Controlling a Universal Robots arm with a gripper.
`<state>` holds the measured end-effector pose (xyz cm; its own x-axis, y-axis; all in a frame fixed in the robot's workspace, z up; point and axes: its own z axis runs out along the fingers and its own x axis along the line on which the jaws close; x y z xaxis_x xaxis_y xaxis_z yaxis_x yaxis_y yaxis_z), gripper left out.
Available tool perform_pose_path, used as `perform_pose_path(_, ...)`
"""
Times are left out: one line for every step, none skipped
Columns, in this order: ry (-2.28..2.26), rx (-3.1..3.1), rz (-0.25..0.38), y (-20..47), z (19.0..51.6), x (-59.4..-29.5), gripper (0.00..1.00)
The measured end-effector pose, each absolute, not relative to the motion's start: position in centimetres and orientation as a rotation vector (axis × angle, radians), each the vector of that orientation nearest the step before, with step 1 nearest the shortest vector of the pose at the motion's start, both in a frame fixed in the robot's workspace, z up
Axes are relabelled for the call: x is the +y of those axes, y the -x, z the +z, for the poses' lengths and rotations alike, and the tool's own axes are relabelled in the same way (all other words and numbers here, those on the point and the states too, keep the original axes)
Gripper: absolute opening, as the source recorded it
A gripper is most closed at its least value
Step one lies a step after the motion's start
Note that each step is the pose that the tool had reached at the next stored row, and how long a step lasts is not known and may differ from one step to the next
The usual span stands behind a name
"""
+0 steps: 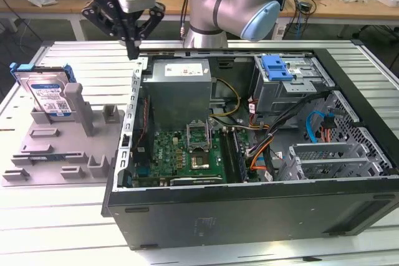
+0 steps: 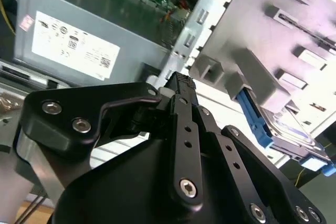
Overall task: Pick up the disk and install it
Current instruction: 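Reach for the disk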
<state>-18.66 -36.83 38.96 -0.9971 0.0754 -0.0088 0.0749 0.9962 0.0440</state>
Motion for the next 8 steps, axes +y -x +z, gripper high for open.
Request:
perform_pose_path(-0.118, 3.128, 0.068, 19.0, 38.9, -36.7, 0.11)
perform_pose_path(-0.117, 3.128, 0.068, 19.4, 38.9, -36.6, 0.11)
perform_pose_path(-0.118, 3.129, 0.068, 19.8, 38.9, -36.5, 0.11)
perform_pose_path(-0.118, 3.129, 0.068, 20.3, 38.8, -36.4, 0.11)
perform_pose_path(-0.118, 3.129, 0.068, 20.7, 38.8, -36.3, 0.11)
perform_pose_path(-0.118, 3.129, 0.068, 21.2, 38.8, -36.2, 0.11)
perform_pose_path(-0.118, 3.129, 0.068, 21.6, 38.8, -36.1, 0.11)
perform_pose_path(-0.118, 3.129, 0.068, 21.9, 38.7, -36.0, 0.11)
